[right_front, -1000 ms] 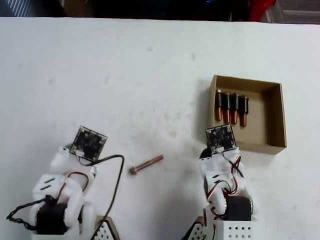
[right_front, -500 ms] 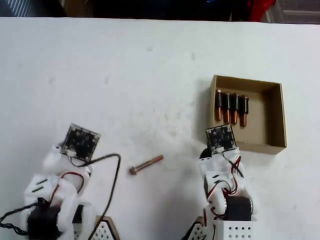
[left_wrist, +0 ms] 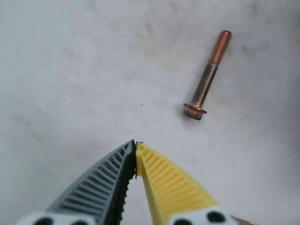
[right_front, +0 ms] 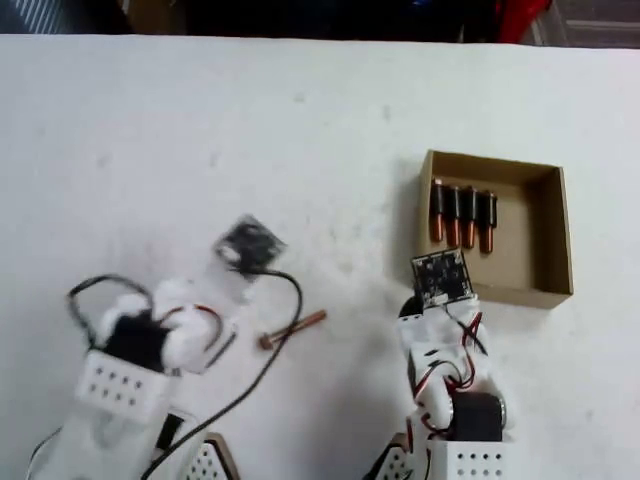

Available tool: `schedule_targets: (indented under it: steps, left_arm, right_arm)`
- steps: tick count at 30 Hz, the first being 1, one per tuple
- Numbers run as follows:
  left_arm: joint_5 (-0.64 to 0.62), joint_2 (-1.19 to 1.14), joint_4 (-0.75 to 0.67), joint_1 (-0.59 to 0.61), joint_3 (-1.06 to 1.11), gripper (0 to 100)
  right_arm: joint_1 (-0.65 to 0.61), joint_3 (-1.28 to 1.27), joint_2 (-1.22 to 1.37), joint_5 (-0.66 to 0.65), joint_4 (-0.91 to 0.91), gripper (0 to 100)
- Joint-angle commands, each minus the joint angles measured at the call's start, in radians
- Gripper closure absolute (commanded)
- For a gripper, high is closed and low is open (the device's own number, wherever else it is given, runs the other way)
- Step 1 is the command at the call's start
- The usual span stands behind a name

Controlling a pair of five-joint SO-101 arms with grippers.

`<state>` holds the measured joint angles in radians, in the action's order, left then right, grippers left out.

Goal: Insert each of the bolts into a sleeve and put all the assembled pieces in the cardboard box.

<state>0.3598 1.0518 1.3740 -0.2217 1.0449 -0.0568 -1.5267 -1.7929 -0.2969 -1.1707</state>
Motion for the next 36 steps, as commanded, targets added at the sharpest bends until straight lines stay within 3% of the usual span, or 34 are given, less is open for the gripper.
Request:
schedule_targets:
  steps: [1,14,18,21,36]
  left_arm:
    - [0.003,-0.114,-0.094,-0.110,-0.044,98]
    - [0.002,-0.435,-0.265,-0.288,-0.048,98]
    - [0.002,-0.513,-0.292,-0.329,-0.058,90]
    - [0.000,-0.572,-0.290,-0.332,-0.087,85]
    - [0.002,-1.017,-0.292,-0.328,-0.325,85]
  right_arm:
    - [-0.005,0.011,-0.008,0.008,0.021,98.2]
    - [-0.005,0.011,-0.008,0.008,0.021,98.2]
    - [-0.005,0.011,-0.008,0.008,0.021,98.2]
    - [-0.005,0.011,-0.008,0.008,0.021,98.2]
    - [0.001,0.011,-0.008,0.008,0.021,98.2]
